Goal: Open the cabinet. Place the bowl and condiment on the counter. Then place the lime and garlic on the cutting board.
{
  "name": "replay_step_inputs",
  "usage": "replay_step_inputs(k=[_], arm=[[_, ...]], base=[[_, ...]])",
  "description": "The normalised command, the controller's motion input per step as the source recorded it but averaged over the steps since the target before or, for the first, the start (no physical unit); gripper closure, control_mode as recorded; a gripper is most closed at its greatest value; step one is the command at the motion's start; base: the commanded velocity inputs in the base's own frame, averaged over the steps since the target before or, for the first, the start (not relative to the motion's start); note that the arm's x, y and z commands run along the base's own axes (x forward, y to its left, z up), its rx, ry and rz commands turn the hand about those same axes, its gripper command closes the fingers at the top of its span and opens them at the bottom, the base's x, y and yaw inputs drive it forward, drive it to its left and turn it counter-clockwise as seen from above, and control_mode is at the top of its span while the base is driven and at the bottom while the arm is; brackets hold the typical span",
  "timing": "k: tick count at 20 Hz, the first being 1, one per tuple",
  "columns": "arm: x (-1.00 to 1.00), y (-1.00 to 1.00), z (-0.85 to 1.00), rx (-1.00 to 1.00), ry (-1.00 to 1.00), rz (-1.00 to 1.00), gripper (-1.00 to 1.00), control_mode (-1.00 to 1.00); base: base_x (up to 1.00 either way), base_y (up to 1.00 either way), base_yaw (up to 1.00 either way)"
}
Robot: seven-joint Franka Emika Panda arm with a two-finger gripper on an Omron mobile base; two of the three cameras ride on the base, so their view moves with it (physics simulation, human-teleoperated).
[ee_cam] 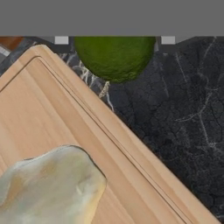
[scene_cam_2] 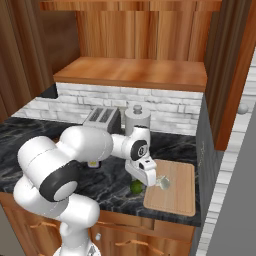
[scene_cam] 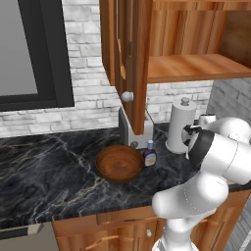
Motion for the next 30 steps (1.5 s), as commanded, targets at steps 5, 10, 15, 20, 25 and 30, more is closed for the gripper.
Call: replay_step_inputs(k=[5, 10, 15, 20, 25, 30], arm=[[-0.01, -0.04, 0.12, 0.0, -0.01, 0.0, 1.0, -1.0], [0.0, -0.13, 0.28, 0.0, -0.01, 0.0, 1.0, -1.0], [-0.08, -0.33, 0.12, -0.03, -0.01, 0.0, 1.0, -1.0], [-0.07, -0.51, 0.0, -0.01, -0.01, 0.0, 1.0, -1.0], [-0.01, -0.39, 0.0, 0.01, -0.05, 0.0, 1.0, -1.0], [-0.01, -0.05, 0.0, 0.01, -0.01, 0.0, 1.0, -1.0]], base=[[0.0, 0.0, 0.0], [0.0, 0.0, 0.0], [0.0, 0.0, 0.0], [0.0, 0.0, 0.0], [0.0, 0.0, 0.0], [0.0, 0.0, 0.0]])
